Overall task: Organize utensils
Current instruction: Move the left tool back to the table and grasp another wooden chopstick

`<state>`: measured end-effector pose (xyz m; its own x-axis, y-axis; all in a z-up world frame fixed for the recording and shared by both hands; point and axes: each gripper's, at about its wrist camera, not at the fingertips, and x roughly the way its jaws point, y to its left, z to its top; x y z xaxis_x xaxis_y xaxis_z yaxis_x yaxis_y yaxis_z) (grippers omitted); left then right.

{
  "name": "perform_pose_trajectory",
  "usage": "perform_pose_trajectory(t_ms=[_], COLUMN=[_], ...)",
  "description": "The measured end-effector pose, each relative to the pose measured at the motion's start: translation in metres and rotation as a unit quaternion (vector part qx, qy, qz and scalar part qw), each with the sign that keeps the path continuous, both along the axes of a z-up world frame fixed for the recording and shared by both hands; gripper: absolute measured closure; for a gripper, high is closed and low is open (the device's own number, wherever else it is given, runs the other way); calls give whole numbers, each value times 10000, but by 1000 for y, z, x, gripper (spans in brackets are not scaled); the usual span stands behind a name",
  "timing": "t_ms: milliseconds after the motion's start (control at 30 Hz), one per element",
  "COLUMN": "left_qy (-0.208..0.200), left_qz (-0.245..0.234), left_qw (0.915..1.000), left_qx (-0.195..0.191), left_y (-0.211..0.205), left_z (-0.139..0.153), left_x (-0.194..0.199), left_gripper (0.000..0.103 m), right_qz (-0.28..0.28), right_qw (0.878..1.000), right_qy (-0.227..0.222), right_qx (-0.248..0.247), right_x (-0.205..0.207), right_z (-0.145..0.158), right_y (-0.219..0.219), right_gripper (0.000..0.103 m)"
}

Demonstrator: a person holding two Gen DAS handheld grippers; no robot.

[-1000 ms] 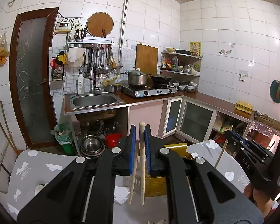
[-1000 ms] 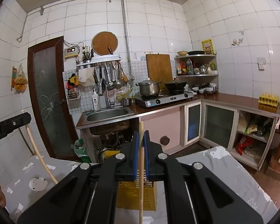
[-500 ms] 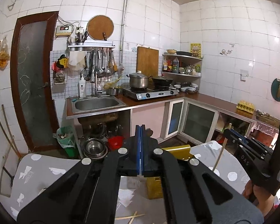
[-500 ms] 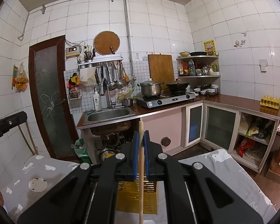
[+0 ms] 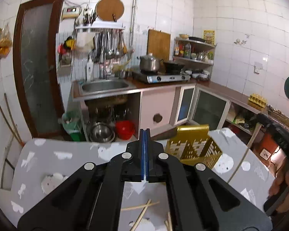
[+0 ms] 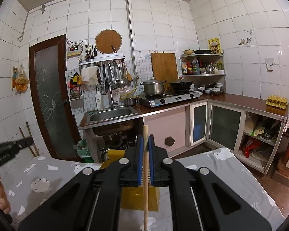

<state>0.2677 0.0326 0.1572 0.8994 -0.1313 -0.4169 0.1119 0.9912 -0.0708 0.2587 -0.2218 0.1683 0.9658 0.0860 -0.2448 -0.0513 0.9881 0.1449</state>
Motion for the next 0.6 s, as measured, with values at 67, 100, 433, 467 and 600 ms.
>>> perform_pose_trajectory(t_ms=[67,100,433,467,600], left_qy=[32,49,247,271,389], left_qz=[99,134,160,143,43], left_qw=[9998,9997,9974,9973,9961], left_qx=[145,209,650,667,789], left_y=[3,3,8,8,12], left_z=[-7,-9,-37,-40,-55], left_x=[-4,-6,-24,-25,-28], left_gripper=[98,88,60,60,51], right_qz=[5,7,-37,-37,-30], right_qw=[10000,10000,9983,9979,9961], right_qy=[45,80,543,606,840], right_qx=[-33,-54,-225,-240,-258], right_x=[-10,-13,-57,-61,-74], right_z=[4,4,1,-1,-12], right_y=[-1,-2,-4,-4,-4], right_gripper=[97,97,97,97,97])
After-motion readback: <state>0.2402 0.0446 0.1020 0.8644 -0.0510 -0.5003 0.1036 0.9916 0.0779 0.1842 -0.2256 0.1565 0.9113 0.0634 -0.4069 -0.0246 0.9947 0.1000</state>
